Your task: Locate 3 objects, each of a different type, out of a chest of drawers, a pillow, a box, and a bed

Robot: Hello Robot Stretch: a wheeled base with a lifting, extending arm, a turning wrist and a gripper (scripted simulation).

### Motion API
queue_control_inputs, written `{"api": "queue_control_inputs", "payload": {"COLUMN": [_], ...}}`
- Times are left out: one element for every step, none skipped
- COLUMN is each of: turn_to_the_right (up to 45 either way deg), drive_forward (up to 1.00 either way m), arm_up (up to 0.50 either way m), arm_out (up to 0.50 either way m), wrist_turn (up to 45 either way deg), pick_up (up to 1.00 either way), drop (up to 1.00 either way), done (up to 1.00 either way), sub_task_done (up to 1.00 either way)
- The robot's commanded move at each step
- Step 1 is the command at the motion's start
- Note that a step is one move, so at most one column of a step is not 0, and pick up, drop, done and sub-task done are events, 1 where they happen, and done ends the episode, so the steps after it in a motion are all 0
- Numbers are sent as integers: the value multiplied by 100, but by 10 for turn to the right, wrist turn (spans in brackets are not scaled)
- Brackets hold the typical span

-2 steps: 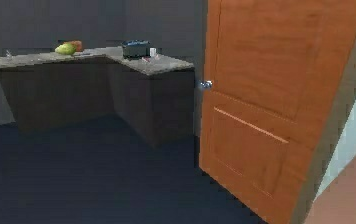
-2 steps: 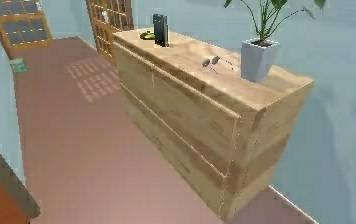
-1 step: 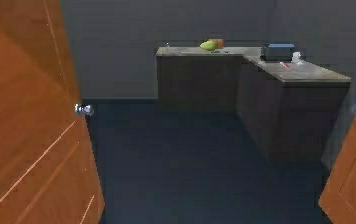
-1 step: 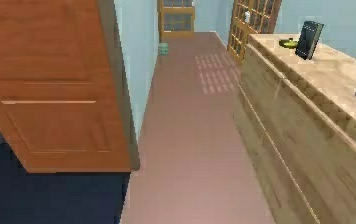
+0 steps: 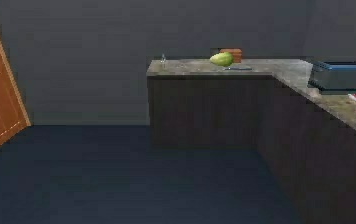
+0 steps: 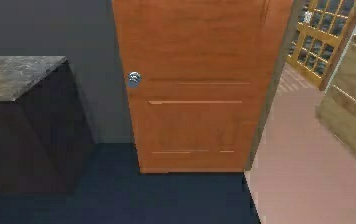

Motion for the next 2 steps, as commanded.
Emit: {"api": "queue_control_inputs", "payload": {"turn_to_the_right": [0, -300], "drive_forward": [50, 0], "arm_up": [0, 0], "arm_out": [0, 0], "wrist_turn": [0, 0], "pick_up": [0, 0], "drop": [0, 0], "done": [0, 0], "sub_task_done": [0, 0]}}
